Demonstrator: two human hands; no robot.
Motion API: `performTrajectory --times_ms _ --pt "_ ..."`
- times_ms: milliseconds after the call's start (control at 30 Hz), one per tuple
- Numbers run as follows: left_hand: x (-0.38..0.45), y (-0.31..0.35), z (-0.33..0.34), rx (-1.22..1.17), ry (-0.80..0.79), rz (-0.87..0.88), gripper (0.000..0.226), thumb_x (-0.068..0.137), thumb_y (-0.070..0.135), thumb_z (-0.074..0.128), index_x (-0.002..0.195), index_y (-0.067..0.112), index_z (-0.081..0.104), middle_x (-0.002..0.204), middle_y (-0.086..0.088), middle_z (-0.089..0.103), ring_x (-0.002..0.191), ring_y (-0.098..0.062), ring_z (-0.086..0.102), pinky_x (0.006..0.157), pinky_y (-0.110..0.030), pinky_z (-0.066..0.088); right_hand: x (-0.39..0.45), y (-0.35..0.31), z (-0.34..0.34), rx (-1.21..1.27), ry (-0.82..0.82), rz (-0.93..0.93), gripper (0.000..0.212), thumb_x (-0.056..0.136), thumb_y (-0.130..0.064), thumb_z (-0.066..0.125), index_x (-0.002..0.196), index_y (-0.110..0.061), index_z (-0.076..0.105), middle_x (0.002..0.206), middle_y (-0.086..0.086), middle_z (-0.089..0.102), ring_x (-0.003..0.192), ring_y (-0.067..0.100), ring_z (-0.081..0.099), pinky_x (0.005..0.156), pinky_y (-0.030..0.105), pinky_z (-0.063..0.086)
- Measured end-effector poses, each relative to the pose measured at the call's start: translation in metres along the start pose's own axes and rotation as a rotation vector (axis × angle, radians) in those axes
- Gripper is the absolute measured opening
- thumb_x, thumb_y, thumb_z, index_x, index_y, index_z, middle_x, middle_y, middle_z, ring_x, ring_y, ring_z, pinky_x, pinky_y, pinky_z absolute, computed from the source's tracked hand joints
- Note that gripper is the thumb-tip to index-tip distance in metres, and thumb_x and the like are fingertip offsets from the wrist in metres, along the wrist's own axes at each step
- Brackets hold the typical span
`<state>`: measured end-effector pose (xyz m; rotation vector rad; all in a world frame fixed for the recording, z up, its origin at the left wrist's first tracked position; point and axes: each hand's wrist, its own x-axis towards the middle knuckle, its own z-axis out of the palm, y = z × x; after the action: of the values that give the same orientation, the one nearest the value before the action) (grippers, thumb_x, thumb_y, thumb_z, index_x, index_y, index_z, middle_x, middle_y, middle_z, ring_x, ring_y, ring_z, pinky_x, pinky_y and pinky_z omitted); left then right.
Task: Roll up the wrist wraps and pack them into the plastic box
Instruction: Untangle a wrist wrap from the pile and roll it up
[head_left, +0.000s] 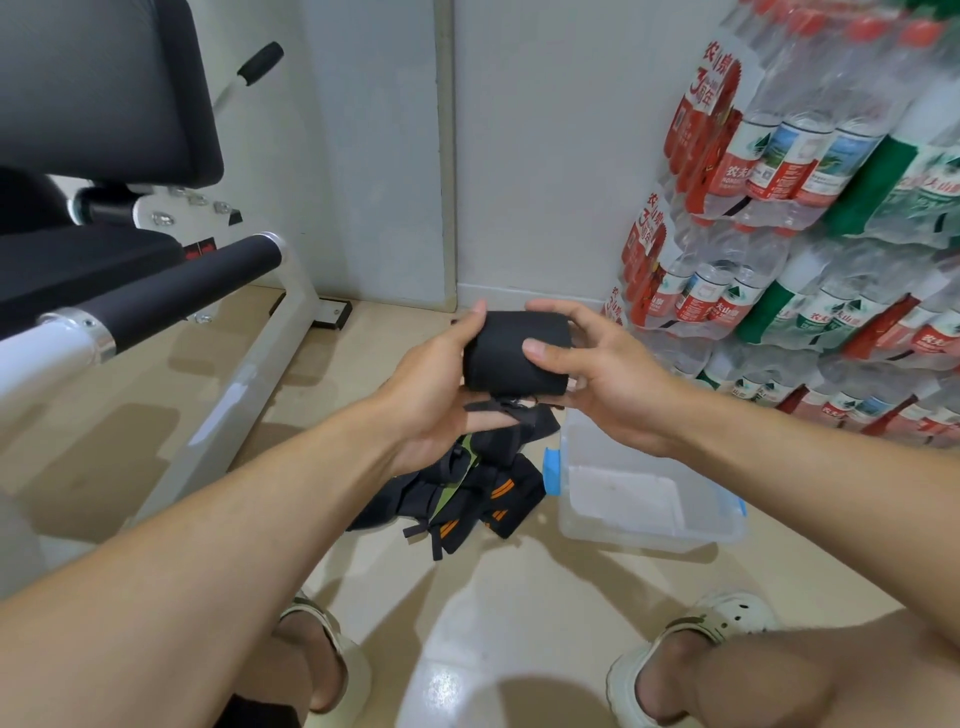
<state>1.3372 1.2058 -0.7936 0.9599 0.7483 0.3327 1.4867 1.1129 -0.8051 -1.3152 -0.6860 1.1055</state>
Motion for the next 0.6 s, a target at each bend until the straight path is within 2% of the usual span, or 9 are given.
performTrajectory --times_ms 100,167,267,367,500,600 --pt "0.000 -0.009 0.007 -0.066 0.106 -0.029 0.046 0.103 0.048 0.051 0.127 0.010 0.062 0.108 -0.015 0.076 0.093 -0.030 0.076 0.076 -0.045 0.063 -0.005 0.009 0.012 -0.200 0.018 -0.046 0.046 0.095 -0.008 0.068 0.133 -0.029 0.057 0.114 -0.002 0.065 0.096 0.012 0.071 0.087 0.031 0.059" --pt "-0.001 -0.013 0.010 -0.082 0.140 -0.039 0.045 0.102 0.045 0.054 0.126 0.009 0.062 0.109 -0.018 0.074 0.093 -0.032 0.076 0.075 -0.045 0.063 -0.008 0.013 0.016 -0.267 0.017 -0.015 0.047 0.098 -0.017 0.065 0.139 -0.035 0.050 0.111 -0.006 0.064 0.102 0.012 0.067 0.092 0.026 0.054" --pt "-0.004 -0.016 0.012 -0.042 0.143 -0.073 0.046 0.101 0.050 0.053 0.124 0.010 0.063 0.111 -0.018 0.074 0.091 -0.031 0.077 0.075 -0.045 0.063 -0.011 0.020 0.016 -0.350 -0.021 0.030 0.052 0.100 -0.030 0.063 0.145 -0.039 0.040 0.115 -0.009 0.064 0.109 0.011 0.066 0.102 0.030 0.051" --pt "-0.004 -0.023 0.016 0.078 0.185 -0.066 0.047 0.103 0.050 0.049 0.127 0.010 0.055 0.117 -0.016 0.069 0.096 -0.030 0.074 0.080 -0.046 0.063 -0.016 0.027 0.016 -0.366 0.000 0.038 0.047 0.100 -0.028 0.065 0.142 -0.033 0.043 0.115 -0.007 0.066 0.112 0.013 0.066 0.107 0.039 0.050" --pt "0.000 -0.024 0.017 0.264 0.257 0.020 0.045 0.105 0.049 0.044 0.127 0.010 0.048 0.117 -0.011 0.066 0.093 -0.025 0.073 0.070 -0.038 0.064 -0.016 0.026 0.020 -0.322 0.051 -0.056 0.044 0.095 -0.013 0.071 0.134 -0.022 0.051 0.112 -0.002 0.069 0.107 0.013 0.069 0.100 0.039 0.056" --pt "0.005 -0.016 0.014 0.227 0.229 0.071 0.043 0.103 0.047 0.049 0.127 0.010 0.050 0.117 -0.011 0.069 0.093 -0.027 0.074 0.064 -0.035 0.062 -0.012 0.016 0.017 -0.356 0.080 -0.130 0.047 0.088 -0.010 0.079 0.127 -0.021 0.057 0.107 -0.005 0.069 0.095 0.001 0.069 0.083 0.023 0.059"
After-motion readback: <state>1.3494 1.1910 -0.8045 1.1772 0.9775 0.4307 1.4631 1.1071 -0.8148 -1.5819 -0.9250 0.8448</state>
